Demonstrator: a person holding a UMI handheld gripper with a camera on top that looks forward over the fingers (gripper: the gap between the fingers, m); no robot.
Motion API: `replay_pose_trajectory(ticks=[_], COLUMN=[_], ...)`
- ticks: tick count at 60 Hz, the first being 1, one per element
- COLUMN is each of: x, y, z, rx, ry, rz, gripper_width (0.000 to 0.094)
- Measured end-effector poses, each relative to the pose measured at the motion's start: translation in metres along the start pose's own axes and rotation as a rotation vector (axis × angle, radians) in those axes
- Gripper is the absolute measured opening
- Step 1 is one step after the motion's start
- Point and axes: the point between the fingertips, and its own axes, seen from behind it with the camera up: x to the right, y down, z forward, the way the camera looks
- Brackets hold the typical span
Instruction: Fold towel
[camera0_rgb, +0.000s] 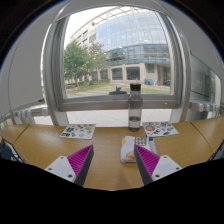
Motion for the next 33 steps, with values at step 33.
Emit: replay_pose_trajectory(ticks=[33], x=[-0.087], y=[0.048], z=[-0.082], rx=[0.006], ry=[0.009], rz=[-0.033], gripper_width=[0.0819])
